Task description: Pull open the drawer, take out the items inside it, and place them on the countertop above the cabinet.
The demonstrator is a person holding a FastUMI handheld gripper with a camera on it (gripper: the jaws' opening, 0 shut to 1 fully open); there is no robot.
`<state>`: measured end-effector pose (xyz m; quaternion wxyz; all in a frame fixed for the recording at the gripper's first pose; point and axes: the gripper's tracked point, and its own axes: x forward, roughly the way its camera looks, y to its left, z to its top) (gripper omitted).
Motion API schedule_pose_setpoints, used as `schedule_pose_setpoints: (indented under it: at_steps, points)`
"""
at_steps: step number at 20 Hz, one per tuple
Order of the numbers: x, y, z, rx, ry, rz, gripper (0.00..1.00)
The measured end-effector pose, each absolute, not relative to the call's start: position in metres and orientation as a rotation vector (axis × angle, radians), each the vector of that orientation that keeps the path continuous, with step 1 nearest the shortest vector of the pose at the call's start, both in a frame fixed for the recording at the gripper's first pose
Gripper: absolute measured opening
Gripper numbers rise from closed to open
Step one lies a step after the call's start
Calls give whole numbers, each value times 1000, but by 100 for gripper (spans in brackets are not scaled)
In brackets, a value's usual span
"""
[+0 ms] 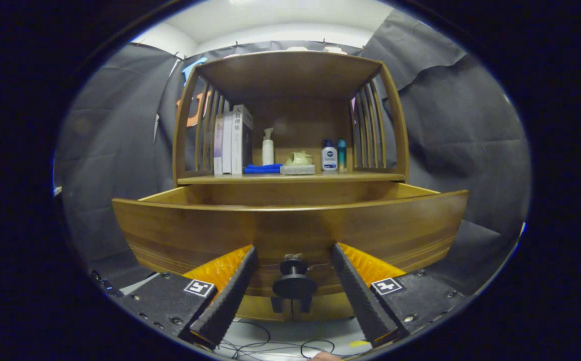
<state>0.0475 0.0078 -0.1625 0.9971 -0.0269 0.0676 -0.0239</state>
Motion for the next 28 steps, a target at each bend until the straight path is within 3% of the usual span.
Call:
schedule_pose_setpoints:
  at_steps: [19, 28]
  points:
    - [198, 8, -152, -66, 195, -71, 99]
    - [177, 24, -140, -119, 200, -31, 99]
